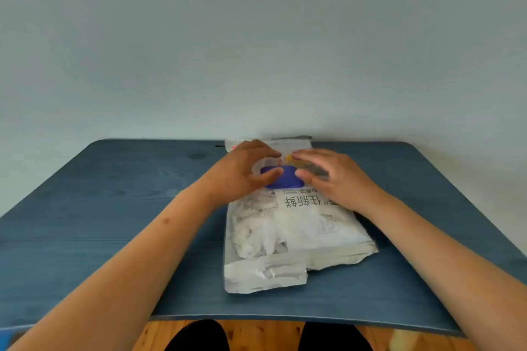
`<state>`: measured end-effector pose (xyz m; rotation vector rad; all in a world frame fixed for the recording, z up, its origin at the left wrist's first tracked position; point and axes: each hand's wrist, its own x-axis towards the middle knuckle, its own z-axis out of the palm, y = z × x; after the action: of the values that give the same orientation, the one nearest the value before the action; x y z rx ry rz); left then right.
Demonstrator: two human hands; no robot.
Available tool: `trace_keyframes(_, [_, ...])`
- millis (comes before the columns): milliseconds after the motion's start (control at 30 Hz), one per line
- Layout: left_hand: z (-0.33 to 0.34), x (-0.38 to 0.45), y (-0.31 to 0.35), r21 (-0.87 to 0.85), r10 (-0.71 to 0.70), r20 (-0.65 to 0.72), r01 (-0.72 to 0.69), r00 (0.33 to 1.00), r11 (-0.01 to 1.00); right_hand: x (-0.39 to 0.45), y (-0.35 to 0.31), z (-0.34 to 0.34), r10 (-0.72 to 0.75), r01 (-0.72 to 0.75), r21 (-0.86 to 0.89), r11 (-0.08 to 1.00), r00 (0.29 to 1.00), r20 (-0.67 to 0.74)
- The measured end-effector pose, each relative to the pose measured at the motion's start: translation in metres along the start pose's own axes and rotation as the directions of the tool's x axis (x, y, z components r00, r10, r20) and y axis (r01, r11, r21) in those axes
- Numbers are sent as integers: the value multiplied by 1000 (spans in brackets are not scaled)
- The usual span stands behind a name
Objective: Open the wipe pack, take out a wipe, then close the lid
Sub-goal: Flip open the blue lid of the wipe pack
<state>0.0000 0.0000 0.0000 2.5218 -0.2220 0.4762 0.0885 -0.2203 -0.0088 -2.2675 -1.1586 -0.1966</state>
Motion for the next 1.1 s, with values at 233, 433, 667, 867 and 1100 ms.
trace_keyframes(233, [12,2,1,85,20,138,-32,990,996,-1,2,9,-9,3,34,999,983,185])
trace_keyframes(433, [17,2,2,46,-3,118,-3,993,999,0,3,12,-8,-8,80,997,980,201])
trace_keyframes(667, [19,3,4,50,-27,105,22,994,999,-1,0,11,-8,-14,109,994,980,197])
trace_keyframes(867, [15,4,7,-62,-124,32,125,992,990,-2,1,14,18,-36,77,996,975,221])
trace_keyframes(1100, [15,8,7,-216,-258,-289,199,922,956,-1,1,13,20,-52,183,982,985,174])
